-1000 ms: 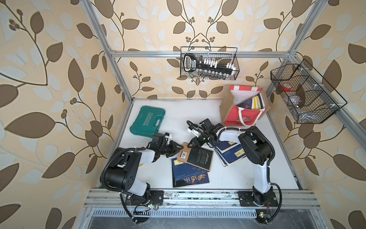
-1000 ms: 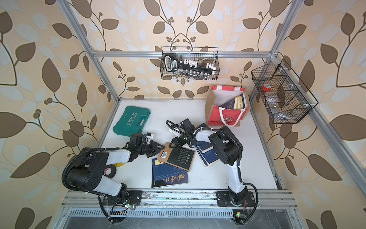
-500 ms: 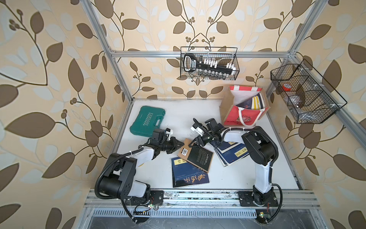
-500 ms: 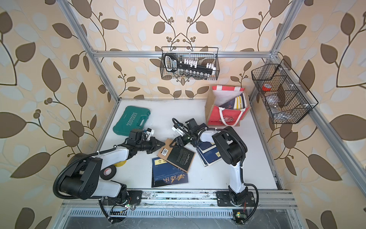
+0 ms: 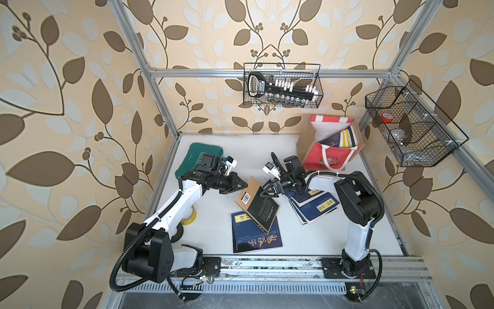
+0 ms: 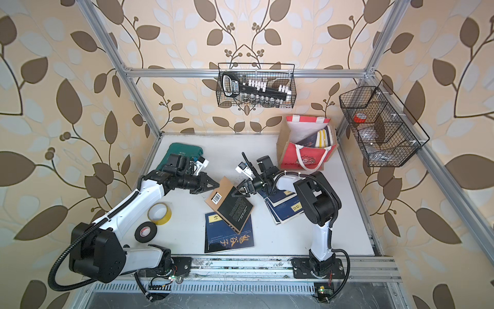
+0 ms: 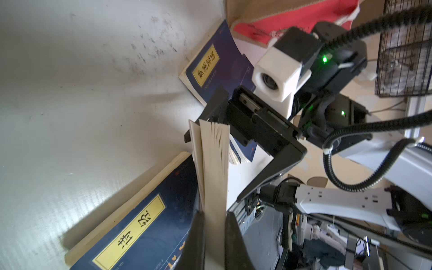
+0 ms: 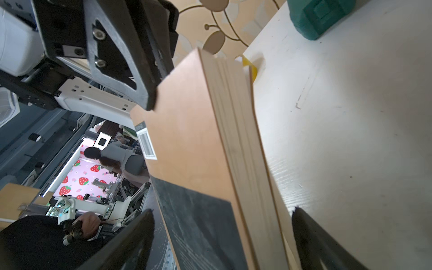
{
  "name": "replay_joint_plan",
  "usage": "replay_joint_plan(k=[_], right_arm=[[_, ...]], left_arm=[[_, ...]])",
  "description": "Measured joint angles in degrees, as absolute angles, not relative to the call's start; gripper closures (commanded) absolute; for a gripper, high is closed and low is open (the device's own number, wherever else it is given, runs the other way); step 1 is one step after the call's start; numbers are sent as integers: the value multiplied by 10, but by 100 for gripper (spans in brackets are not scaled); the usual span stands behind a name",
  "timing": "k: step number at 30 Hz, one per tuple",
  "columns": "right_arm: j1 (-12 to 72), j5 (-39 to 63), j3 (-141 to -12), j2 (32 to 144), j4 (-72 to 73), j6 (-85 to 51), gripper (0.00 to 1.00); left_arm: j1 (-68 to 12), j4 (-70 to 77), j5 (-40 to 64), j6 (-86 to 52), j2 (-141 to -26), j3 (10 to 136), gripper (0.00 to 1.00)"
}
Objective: Put the books into the canvas bag
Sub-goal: Pick up the book from the center of the board.
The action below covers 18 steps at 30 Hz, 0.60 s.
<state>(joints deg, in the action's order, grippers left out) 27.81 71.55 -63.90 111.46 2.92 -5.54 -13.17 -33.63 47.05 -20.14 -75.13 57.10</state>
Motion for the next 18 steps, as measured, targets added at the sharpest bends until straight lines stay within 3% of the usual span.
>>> replay_joint_plan(k=[3, 6, 13, 14, 15, 17, 18], right_arm=[[289, 722, -662, 1117, -9, -30, 12], [301, 728, -690, 1119, -37, -4, 23], [307, 745, -698, 1119, -69, 17, 86], [306, 750, -699, 1118, -71, 14, 93], [306, 753, -700, 1118, -72, 11, 96], [307, 750, -700, 1114, -66, -10, 100], [308, 747, -698, 1110, -58, -20, 100]], left_arm=[[-132, -375, 492, -165, -766, 585, 100], [-132, -391, 501, -147, -774, 585, 100], [-132, -410, 512, -124, -774, 585, 100], [-132, -411, 507, -123, -774, 585, 95], [-131, -411, 505, -121, -775, 585, 83], [-130, -412, 505, -123, -774, 586, 36], [-130, -410, 505, -125, -774, 586, 27]])
